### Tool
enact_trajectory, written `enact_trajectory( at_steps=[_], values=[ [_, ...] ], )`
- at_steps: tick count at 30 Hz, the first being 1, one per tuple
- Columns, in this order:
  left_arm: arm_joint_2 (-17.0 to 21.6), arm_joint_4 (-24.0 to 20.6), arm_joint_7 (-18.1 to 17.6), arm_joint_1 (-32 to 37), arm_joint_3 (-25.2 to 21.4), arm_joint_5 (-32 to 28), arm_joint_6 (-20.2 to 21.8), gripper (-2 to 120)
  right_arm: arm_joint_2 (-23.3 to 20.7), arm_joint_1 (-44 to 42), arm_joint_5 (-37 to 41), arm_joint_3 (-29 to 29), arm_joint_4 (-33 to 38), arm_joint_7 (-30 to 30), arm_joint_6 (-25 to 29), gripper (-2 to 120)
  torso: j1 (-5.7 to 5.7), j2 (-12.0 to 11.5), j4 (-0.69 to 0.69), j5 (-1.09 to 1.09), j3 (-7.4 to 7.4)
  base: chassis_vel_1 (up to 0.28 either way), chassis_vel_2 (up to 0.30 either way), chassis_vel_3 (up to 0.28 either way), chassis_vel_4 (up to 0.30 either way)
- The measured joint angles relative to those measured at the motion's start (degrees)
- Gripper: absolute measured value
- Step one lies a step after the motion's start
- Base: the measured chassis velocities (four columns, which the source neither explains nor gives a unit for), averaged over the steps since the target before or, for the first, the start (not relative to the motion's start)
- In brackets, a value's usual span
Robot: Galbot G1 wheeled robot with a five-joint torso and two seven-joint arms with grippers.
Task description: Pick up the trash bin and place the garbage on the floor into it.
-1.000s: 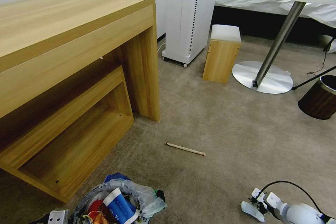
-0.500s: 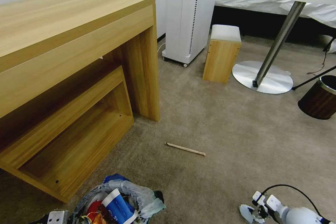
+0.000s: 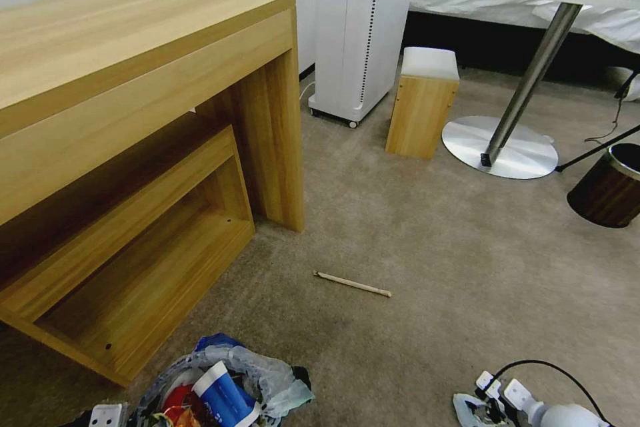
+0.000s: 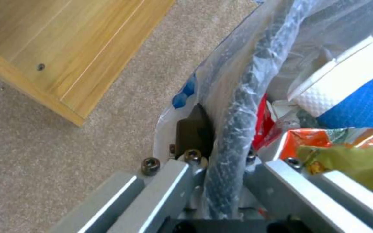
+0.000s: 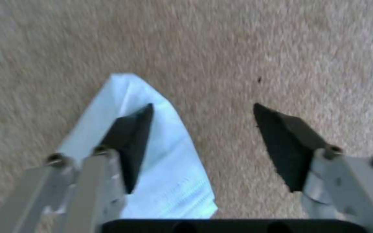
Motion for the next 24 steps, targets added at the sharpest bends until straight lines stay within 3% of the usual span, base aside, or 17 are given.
enact_trajectory(
  at_steps=[6, 12, 15, 24],
  values=[
    [0.0, 0.06, -0.07, -0.07, 0.14, 0.2, -0.03, 0, 0.03, 1.14, 1.1, -0.54, 0.4, 0.39, 0.02, 34, 0.0, 0.0, 0.0, 0.0, 0.0, 0.0, 0.0, 0.0, 0.0],
    [-0.18, 0.26, -0.08, -0.19, 0.29, 0.53, -0.08, 0, 0.22, 1.53, 1.45, -0.78, 0.17, 0.15, 0.8, 17, 0.0, 0.0, 0.01, 0.0, 0.0, 0.0, 0.0, 0.0, 0.0],
    [-0.29, 0.57, -0.09, -0.4, 0.71, 1.07, -0.16, 0, 0.23, 1.41, 1.55, -0.79, 0.27, 0.07, 0.82, 1, 0.0, 0.0, 0.0, 0.0, 0.0, 0.0, 0.0, 0.0, 0.0],
    [0.37, 0.73, -0.09, -0.64, 0.62, 0.64, -0.17, 0, 0.28, 1.11, 1.67, -0.67, 0.05, 0.07, 1.25, 0, 0.0, 0.0, 0.0, 0.0, 0.0, 0.0, 0.0, 0.0, 0.0]
  ],
)
